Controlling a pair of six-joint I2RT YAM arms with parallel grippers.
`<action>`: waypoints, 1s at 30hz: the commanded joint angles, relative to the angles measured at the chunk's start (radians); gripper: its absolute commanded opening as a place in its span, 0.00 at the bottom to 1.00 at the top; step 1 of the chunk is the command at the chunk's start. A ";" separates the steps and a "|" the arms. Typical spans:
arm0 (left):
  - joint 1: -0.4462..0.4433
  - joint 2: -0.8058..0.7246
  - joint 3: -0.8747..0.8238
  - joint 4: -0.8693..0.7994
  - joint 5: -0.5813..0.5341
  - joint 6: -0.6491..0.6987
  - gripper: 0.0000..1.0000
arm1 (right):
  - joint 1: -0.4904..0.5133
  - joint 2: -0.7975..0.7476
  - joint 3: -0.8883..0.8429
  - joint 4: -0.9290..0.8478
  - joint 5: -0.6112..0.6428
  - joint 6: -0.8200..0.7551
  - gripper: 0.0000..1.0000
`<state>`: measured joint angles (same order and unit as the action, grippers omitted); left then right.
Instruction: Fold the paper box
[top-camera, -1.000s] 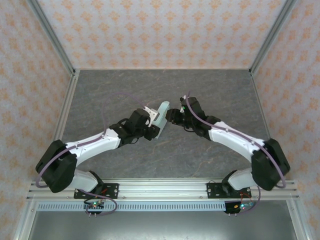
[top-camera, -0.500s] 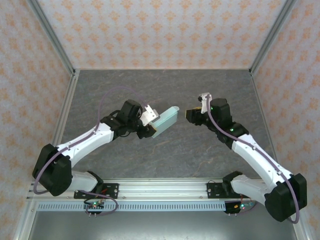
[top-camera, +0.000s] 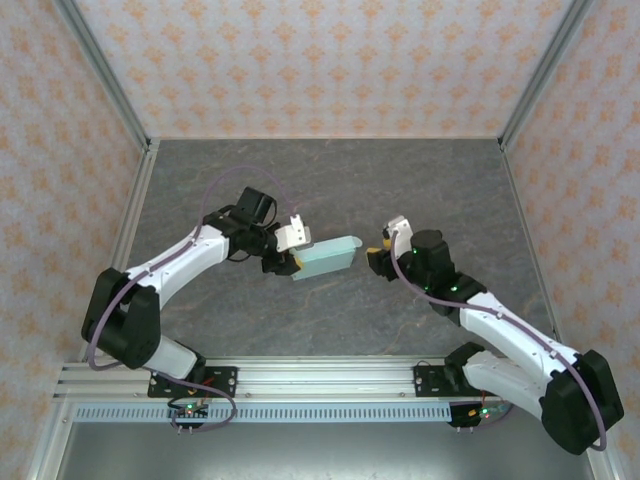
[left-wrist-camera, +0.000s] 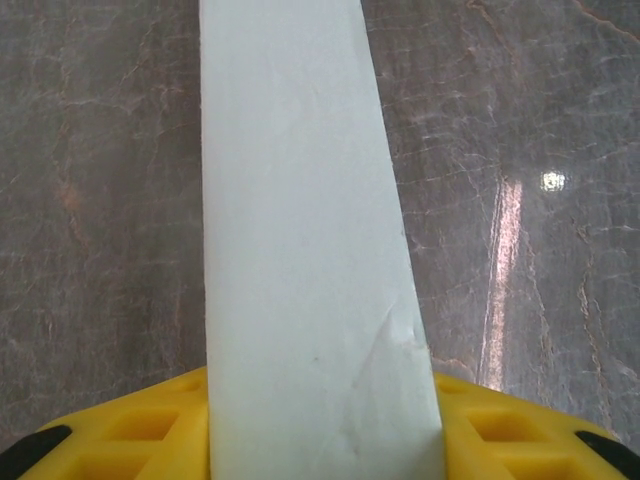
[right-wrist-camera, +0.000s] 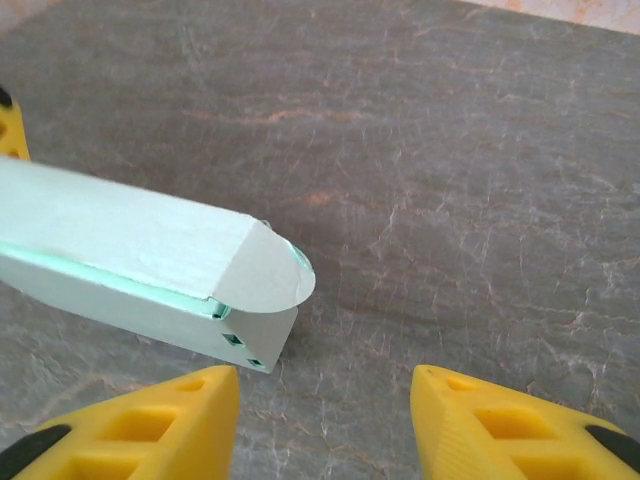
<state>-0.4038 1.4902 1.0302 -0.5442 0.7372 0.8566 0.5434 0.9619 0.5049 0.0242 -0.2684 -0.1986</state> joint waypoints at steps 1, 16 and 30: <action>0.019 0.029 0.049 -0.074 0.102 0.103 0.46 | 0.030 0.040 0.004 0.077 0.098 -0.084 0.49; 0.037 0.140 0.101 -0.104 0.100 0.151 0.42 | 0.070 -0.023 0.091 -0.140 0.050 -0.073 0.44; 0.037 0.171 0.118 -0.110 0.060 0.141 0.39 | 0.068 0.133 0.240 -0.307 -0.033 -0.052 0.38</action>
<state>-0.3721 1.6470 1.1328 -0.6228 0.8379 0.9943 0.6083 1.0790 0.7265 -0.2455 -0.2817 -0.2401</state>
